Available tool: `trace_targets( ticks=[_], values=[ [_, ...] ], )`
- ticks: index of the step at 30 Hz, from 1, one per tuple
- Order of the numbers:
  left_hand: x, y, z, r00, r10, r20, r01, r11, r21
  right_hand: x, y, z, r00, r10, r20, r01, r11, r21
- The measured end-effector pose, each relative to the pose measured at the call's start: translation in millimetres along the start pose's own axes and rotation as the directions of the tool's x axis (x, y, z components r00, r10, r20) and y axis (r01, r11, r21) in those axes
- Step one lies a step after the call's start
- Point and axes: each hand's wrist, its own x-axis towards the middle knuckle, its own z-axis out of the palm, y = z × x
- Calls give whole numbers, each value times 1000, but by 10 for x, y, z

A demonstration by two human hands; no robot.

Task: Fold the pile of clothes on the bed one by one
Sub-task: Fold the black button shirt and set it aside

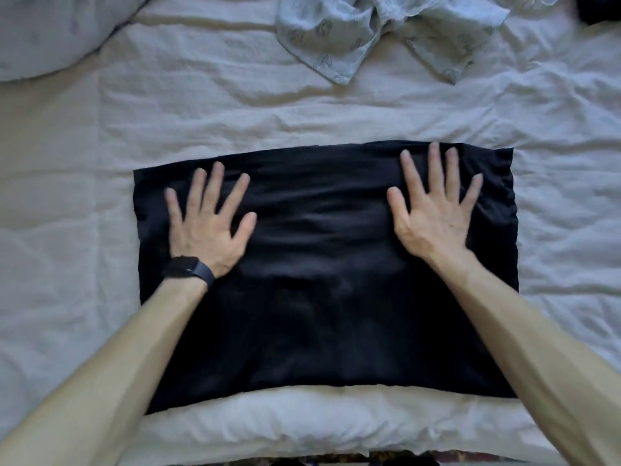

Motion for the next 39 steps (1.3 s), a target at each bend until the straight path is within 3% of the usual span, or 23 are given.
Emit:
trace_targets(
  ticks=[4, 7, 10, 13, 15, 17, 19, 20, 21, 22, 23, 24, 25, 26, 28, 31, 34, 35, 36, 37, 38, 39],
  values=[
    [-27, -173, -145, 994, -93, -56, 91, 995, -26, -96, 67, -163, 991, 126, -42, -123, 991, 55],
    [-407, 83, -110, 993, -52, -103, 43, 995, -88, -554, -180, -136, 996, 14, -92, -4, 994, 113],
    [-1064, 366, 70, 1000, -8, -20, 6, 990, -140, -1237, -351, 98, 993, -119, -9, 120, 990, 80],
    [-1709, 304, 271, 985, -138, 100, 152, 978, -146, -1810, -145, 294, 993, -49, 106, 46, 998, 33],
    [-2012, 123, 295, 934, -350, 67, 357, 913, -199, -2036, 68, 271, 986, 119, 119, -125, 991, 49],
    [-2196, 0, 205, 788, -616, -3, 573, 735, -364, -2185, 200, 138, 933, 350, 81, -359, 918, 171],
    [-2305, -32, 43, 519, -849, 97, 746, 394, -537, -2335, 286, 0, 811, 584, 13, -550, 755, 357],
    [-2367, -42, 7, 364, -905, 219, 792, 177, -584, -2391, 322, -48, 691, 722, 42, -650, 594, 475],
    [-2422, -41, -28, 218, -910, 354, 792, -47, -609, -2439, 347, -99, 530, 839, 123, -727, 374, 576],
    [-2458, -35, -57, 117, -865, 488, 742, -251, -622, -2470, 359, -162, 366, 896, 253, -737, 113, 666],
    [-2484, -61, -24, 68, -788, 612, 651, -430, -626, -2474, 377, -207, 257, 887, 384, -657, -131, 742],
    [-2476, -98, 9, 59, -699, 712, 558, -569, -604, -2461, 393, -240, 206, 842, 499, -551, -322, 770],
    [-2450, -158, 50, 64, -638, 767, 487, -651, -582, -2442, 423, -262, 190, 803, 565, -504, -414, 758],
    [-2422, -210, 94, 63, -617, 784, 436, -690, -578, -2418, 465, -257, 206, 774, 598, -516, -434, 739],
    [-2346, -342, 170, 83, -630, 772, 423, -679, -599, -2391, 543, -206, 217, 788, 576, -541, -394, 743],
    [-2292, -473, 236, 47, -685, 727, 468, -628, -622, -2418, 706, -170, 165, 802, 574, -579, -392, 715],
    [-2334, -365, 125, 94, -690, 717, 512, -584, -630, -2469, 835, -159, 152, 802, 577, -592, -394, 703],
    [-2348, -270, 59, 84, -752, 654, 576, -498, -647, -2477, 824, -176, 143, 821, 552, -634, -352, 689],
    [-2351, -120, -19, 82, -837, 541, 666, -358, -654, -2473, 808, -188, 161, 867, 471, -720, -223, 657],
    [-2346, 60, -97, 155, -910, 385, 744, -148, -651, -2462, 769, -199, 262, 901, 346, -787, -8, 617],
    [-2333, 256, -157, 332, -918, 217, 753, 120, -647, -2446, 694, -228, 441, 874, 204, -772, 253, 583],
    [-2306, 478, -195, 557, -828, 68, 678, 406, -612, -2415, 603, -244, 648, 759, 73, -664, 515, 543]
  ],
)
